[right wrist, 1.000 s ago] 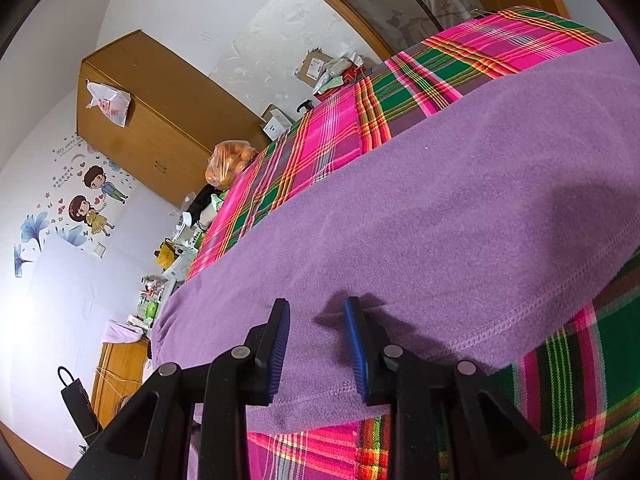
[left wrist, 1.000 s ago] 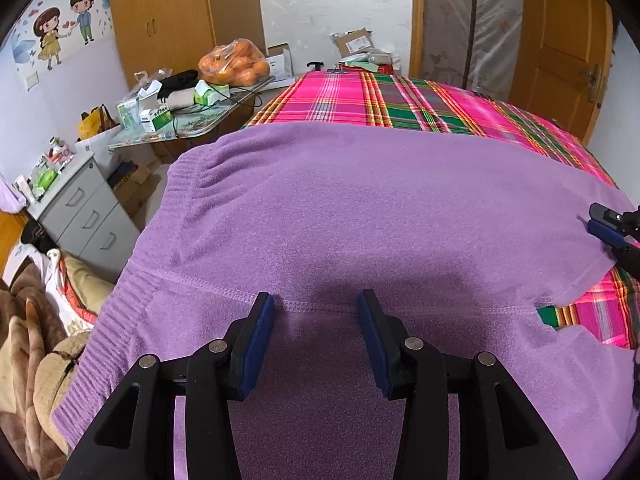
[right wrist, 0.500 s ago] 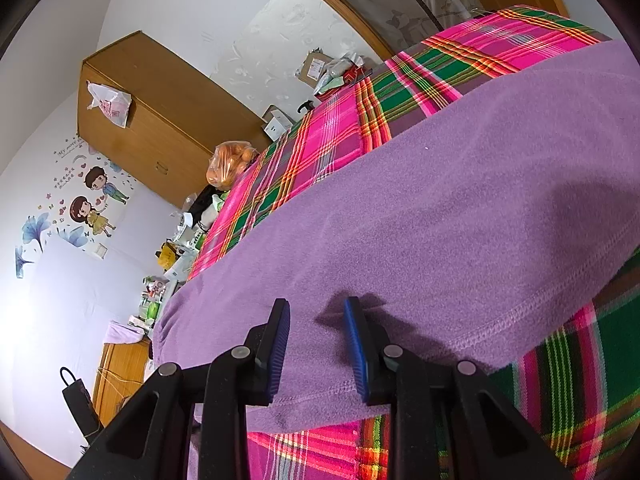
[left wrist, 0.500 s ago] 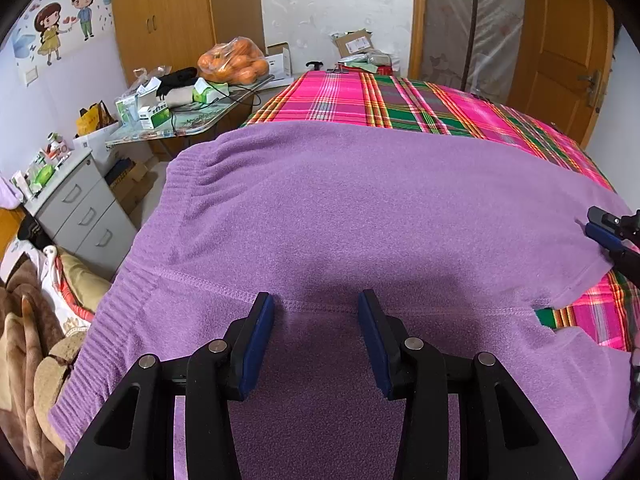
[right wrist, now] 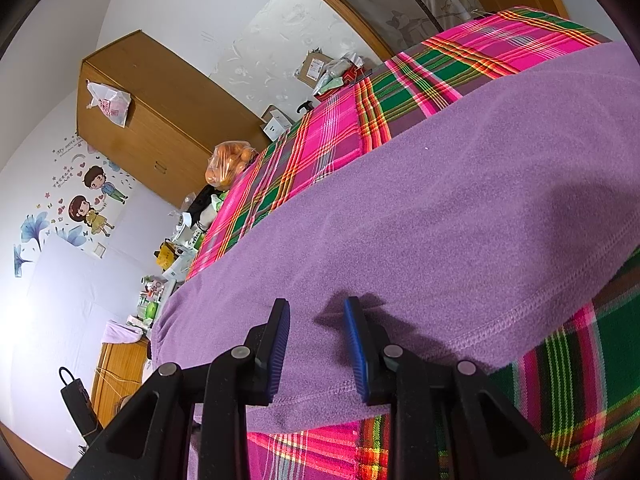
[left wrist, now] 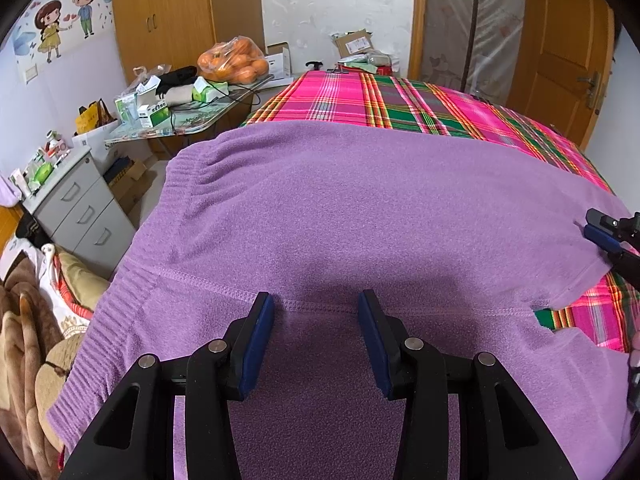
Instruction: Fold clothes
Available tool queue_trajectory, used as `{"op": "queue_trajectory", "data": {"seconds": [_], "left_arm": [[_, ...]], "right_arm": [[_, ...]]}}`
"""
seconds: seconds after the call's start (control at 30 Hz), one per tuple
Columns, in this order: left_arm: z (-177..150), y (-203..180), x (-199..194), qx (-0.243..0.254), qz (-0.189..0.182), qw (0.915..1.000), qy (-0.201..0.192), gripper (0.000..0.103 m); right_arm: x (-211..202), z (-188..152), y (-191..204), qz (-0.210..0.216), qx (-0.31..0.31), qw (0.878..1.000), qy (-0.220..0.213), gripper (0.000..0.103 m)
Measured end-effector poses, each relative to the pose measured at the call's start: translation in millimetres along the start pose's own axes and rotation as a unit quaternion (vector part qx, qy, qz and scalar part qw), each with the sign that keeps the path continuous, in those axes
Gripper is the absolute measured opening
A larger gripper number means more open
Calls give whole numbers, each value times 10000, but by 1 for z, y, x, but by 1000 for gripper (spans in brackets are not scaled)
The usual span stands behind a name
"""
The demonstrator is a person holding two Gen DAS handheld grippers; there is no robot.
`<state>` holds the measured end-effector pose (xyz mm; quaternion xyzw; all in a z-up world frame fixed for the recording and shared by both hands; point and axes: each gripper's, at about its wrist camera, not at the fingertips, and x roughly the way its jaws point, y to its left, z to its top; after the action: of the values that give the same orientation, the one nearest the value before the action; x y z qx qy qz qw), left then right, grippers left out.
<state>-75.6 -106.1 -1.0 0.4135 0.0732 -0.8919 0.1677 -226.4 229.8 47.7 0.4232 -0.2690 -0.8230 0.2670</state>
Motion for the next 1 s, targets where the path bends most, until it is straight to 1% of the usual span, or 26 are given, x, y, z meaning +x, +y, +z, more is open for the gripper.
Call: {"op": "queue_trajectory", "data": {"seconds": [0.37,0.6,1.0], "left_arm": [[-1,2,-1,-23,-30,10000,-1,46],[0,2,0,-14,-27,10000,6,46],[0,1,0,-10,-22,10000,4,46]], "right_arm": [[1,0,5,-35,-17,10000,-17,29],[-2,1,1,133,82,9999,-17,29],[0,2,1,83,52,10000,-9,29]]}}
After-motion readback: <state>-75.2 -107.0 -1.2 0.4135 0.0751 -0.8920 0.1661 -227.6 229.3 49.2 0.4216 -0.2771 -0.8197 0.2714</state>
